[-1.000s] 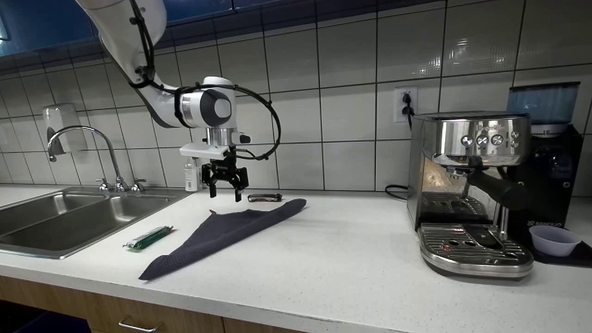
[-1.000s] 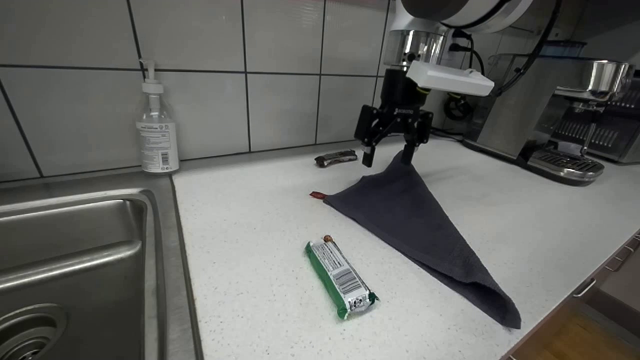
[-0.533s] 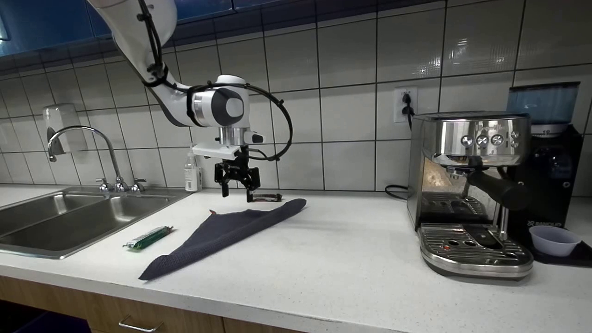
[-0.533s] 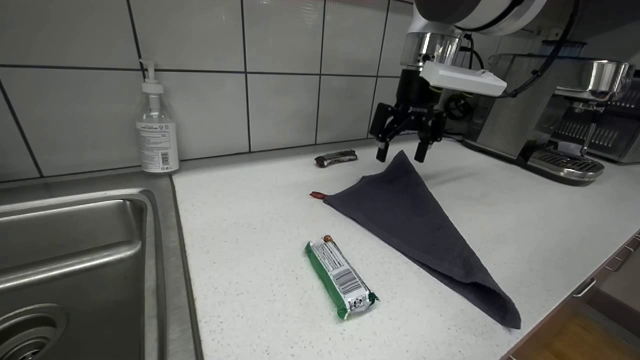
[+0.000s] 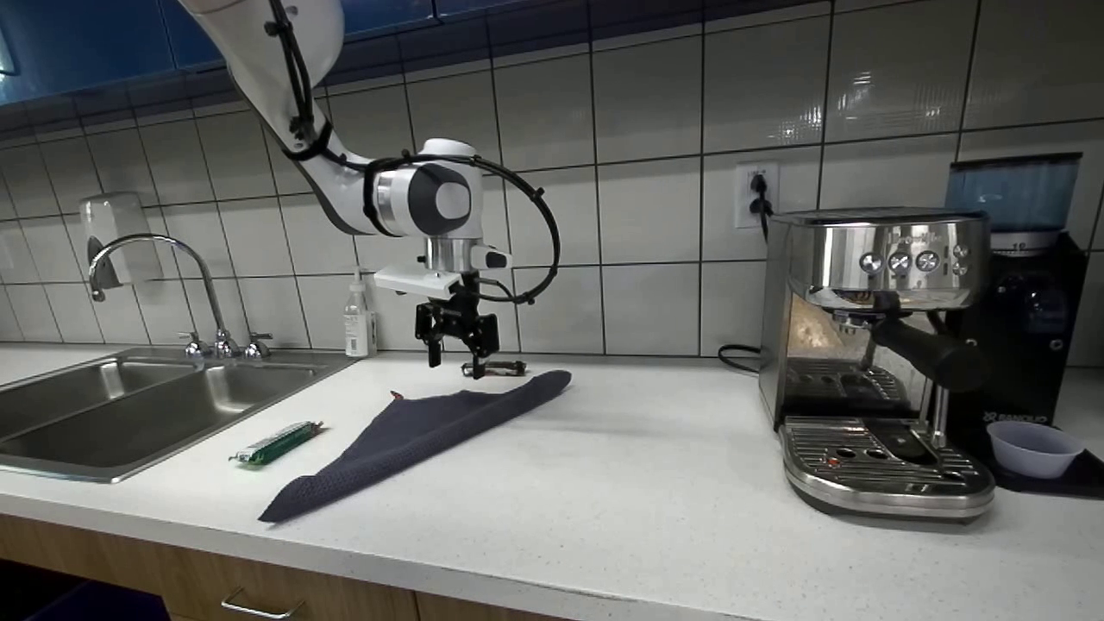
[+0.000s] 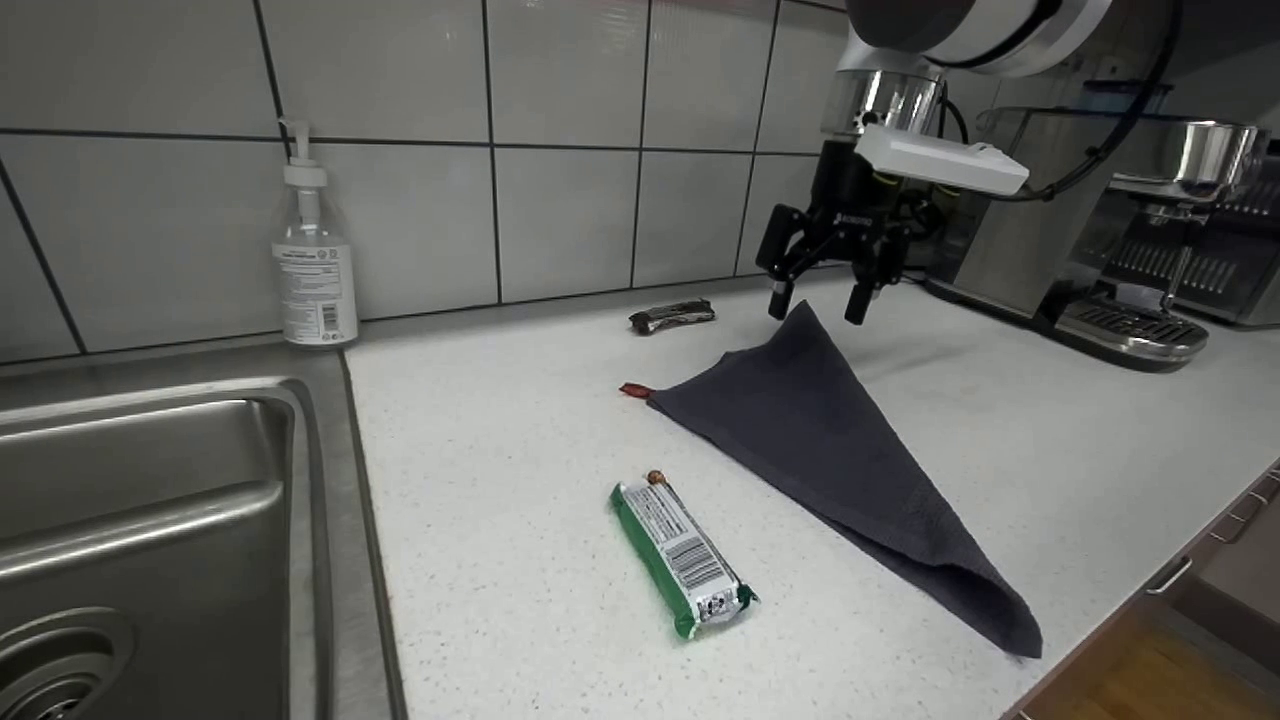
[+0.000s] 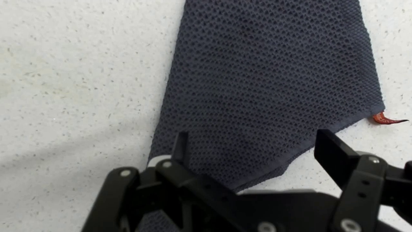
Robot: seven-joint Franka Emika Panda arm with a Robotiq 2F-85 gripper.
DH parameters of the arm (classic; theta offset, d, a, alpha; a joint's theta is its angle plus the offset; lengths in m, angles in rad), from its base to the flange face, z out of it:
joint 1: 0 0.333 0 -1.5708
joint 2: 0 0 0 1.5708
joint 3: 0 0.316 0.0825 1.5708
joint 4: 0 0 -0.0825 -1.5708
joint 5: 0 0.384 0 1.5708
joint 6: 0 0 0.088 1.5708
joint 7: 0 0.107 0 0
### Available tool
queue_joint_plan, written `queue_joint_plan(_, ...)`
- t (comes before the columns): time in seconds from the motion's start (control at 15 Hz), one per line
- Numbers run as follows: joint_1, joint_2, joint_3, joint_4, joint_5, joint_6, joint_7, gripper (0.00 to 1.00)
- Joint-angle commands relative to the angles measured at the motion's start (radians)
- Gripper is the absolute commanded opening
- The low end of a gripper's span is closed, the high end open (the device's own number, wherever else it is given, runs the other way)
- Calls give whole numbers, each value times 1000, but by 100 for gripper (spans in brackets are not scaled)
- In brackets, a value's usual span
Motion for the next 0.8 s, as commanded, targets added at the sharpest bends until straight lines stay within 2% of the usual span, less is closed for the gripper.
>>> queue_joint_plan(0.0, 1, 1, 1, 1, -1, -2, 0, 100)
queue_joint_plan(0.47, 0, -2, 4, -5, 11, 4, 5, 100)
queue_joint_plan(0.73, -7, 7, 2, -2, 44, 61, 34, 100)
